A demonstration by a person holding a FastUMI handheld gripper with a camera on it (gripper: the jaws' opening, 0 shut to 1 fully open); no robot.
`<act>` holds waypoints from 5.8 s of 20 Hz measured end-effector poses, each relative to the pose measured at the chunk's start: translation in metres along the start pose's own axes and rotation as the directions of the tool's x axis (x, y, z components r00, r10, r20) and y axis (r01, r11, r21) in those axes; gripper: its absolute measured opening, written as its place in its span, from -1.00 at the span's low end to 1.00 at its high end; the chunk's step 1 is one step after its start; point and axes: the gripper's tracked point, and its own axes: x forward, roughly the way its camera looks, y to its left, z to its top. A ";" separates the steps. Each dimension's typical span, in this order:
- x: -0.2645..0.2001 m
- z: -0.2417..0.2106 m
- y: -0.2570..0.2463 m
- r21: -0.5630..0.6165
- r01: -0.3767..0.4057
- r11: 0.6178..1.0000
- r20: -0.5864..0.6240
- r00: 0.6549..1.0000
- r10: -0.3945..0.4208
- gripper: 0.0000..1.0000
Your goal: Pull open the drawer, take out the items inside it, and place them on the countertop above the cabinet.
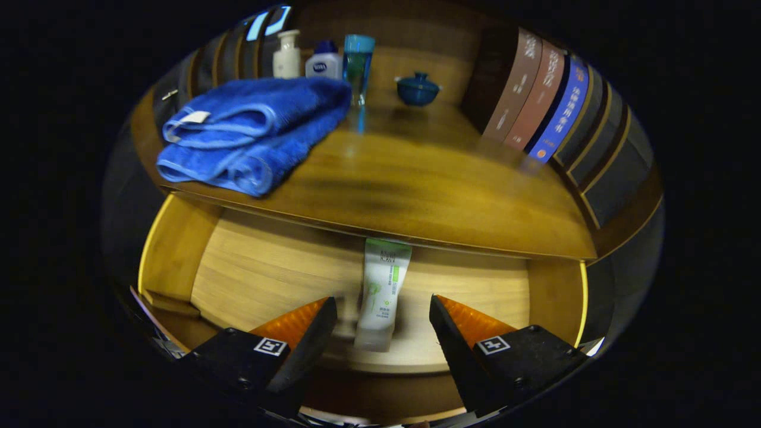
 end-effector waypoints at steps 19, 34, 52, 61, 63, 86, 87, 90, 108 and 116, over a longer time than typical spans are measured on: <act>-0.017 -0.021 0.007 0.177 -0.129 0.976 -0.075 0.987 0.144 -0.50; -0.084 0.028 -0.003 0.180 -0.175 0.968 -0.042 0.982 0.185 -0.50; 0.002 0.158 -0.018 0.256 -0.054 0.965 -0.096 0.992 0.080 -0.48; 0.003 0.163 -0.014 0.251 -0.063 0.966 -0.086 0.993 0.087 -0.11; -0.003 0.169 -0.008 0.220 -0.096 0.971 -0.060 0.992 0.112 0.46; -0.240 0.142 0.011 0.082 -0.147 0.986 0.808 0.589 0.021 1.00; -0.252 0.134 0.011 0.085 -0.170 0.982 0.834 0.551 0.023 1.00; -0.280 0.100 0.013 0.102 -0.195 0.975 0.878 0.478 0.004 1.00; -0.149 -0.082 0.005 0.205 -0.066 0.976 0.842 0.520 -0.142 0.99; -0.094 -0.086 0.022 0.187 -0.061 0.980 0.788 0.605 -0.113 1.00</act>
